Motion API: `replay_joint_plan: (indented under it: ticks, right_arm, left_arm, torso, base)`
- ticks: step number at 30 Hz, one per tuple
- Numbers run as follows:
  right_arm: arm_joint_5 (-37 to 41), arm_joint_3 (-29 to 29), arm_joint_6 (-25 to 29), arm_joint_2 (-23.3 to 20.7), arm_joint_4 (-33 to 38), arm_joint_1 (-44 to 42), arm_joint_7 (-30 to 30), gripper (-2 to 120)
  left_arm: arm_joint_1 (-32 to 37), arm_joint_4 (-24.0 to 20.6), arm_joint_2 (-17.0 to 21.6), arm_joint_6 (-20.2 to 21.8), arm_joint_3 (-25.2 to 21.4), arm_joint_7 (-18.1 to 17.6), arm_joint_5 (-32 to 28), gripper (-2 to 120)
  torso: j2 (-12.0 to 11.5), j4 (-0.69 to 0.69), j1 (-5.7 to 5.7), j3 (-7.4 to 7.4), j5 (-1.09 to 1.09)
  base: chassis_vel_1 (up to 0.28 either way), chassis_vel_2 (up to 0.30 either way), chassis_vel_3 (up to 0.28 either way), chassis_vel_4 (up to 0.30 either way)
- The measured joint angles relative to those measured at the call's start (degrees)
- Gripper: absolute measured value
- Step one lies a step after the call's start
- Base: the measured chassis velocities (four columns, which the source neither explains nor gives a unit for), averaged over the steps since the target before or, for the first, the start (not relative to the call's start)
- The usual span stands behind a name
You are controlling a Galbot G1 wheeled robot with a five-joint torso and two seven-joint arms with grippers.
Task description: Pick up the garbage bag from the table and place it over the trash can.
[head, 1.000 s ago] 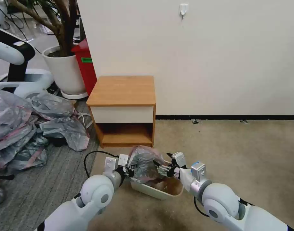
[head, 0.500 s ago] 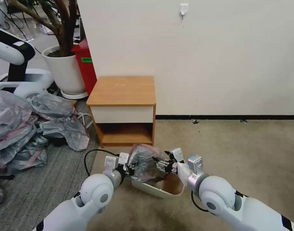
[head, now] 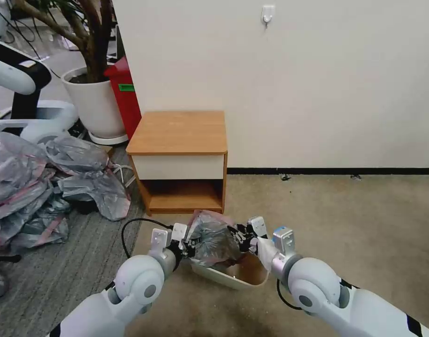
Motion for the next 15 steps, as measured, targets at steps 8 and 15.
replay_joint_plan:
  ticks: [8,15]
  right_arm:
    - [-0.6,0.5,0.5,0.5,0.4,-0.7,0.2,0]
    - [-0.3,1.8,0.5,-0.1,2.3,-1.6,0.2,0]
  left_arm:
    - [0.7,-0.3,0.0,0.0,-0.4,0.1,0.3,3]
    - [1.3,0.1,0.0,-0.5,-0.8,1.3,1.6,3]
  torso:
    - [0.0,0.00,0.00,0.00,0.00]
    - [0.0,0.00,0.00,0.00,0.00]
  base:
    - [0.000,0.000,0.000,0.000]
    - [0.000,0.000,0.000,0.000]
